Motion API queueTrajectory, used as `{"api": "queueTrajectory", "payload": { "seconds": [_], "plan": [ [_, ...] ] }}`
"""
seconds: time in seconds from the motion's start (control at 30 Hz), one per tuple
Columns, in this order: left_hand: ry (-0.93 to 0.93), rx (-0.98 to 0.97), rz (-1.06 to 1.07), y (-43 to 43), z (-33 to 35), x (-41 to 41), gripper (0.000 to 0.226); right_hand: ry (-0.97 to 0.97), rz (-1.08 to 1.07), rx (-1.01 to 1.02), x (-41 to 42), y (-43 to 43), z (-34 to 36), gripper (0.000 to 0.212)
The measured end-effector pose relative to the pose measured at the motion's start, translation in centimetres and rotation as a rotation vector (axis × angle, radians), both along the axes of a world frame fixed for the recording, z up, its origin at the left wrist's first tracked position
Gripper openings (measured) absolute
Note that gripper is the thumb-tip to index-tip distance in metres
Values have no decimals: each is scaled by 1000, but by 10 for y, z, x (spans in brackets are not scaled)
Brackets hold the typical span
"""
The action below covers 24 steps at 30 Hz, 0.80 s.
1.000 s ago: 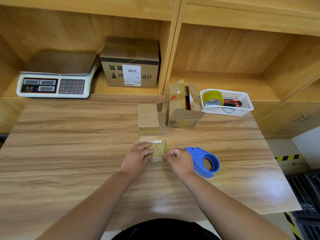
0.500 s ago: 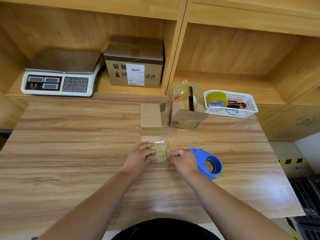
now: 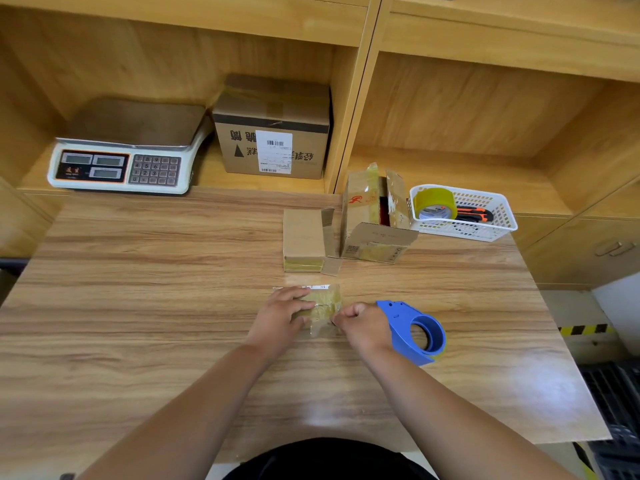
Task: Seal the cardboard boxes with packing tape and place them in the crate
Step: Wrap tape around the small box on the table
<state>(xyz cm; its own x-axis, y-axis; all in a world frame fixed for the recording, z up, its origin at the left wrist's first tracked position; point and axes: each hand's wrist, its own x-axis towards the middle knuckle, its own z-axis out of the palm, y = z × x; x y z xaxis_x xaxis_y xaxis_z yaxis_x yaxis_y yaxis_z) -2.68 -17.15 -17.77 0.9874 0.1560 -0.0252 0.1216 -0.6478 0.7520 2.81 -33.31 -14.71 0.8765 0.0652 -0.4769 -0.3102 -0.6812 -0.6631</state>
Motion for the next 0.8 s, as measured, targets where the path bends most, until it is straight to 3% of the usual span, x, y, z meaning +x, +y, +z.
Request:
{"api": "queueTrajectory", "payload": {
  "seconds": [0.57,0.8],
  "plan": [
    [-15,21,-14,-1,-1,-1,32,-19,38,-104,-2,5,10,17],
    [-27,50,128,-15,1,9,20,-8,49,-164,1,8,11,18]
  ]
}}
